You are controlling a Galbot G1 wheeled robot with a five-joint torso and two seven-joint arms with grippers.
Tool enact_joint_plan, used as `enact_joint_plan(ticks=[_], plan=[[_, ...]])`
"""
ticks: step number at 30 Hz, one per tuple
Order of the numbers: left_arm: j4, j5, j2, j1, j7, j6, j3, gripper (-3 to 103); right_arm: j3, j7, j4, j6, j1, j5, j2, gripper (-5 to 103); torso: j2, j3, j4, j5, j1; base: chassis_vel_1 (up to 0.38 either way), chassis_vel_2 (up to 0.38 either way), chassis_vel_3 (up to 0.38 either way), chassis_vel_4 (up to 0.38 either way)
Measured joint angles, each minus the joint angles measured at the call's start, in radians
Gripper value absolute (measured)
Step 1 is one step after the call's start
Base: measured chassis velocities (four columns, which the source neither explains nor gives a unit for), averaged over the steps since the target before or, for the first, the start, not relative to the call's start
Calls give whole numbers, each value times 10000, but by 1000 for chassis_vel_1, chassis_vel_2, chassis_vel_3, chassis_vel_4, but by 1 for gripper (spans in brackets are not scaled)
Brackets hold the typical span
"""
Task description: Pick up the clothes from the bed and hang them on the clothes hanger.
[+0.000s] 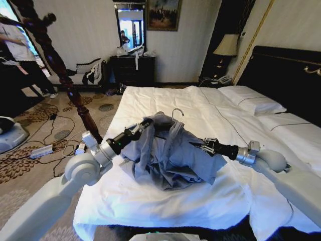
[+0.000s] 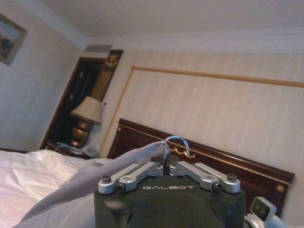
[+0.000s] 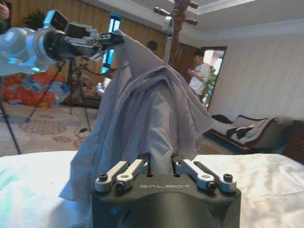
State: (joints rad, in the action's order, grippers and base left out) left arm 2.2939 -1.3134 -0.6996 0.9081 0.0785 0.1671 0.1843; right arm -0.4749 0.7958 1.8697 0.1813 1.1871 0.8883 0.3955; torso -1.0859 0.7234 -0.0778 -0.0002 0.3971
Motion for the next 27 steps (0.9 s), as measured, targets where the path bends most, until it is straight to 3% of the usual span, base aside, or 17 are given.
enact_joint_plan(ticks=[9, 19, 27], plan=[[217, 317, 184, -164, 117, 37, -1163, 0, 335, 447, -59, 260, 71, -769, 116, 18, 1, 0, 0, 3, 0, 0, 0, 0, 0], [241, 382, 388, -1213, 135, 83, -2416, 0, 913, 1265, -445, 515, -562, -1170, 340, 18, 1, 0, 0, 2, 2, 0, 0, 0, 0], [242, 898, 533, -1050, 256, 146, -2871, 0, 805, 1350, -73, 461, -368, 428, 296, 18, 0, 0, 0, 0, 1, 0, 0, 0, 0]])
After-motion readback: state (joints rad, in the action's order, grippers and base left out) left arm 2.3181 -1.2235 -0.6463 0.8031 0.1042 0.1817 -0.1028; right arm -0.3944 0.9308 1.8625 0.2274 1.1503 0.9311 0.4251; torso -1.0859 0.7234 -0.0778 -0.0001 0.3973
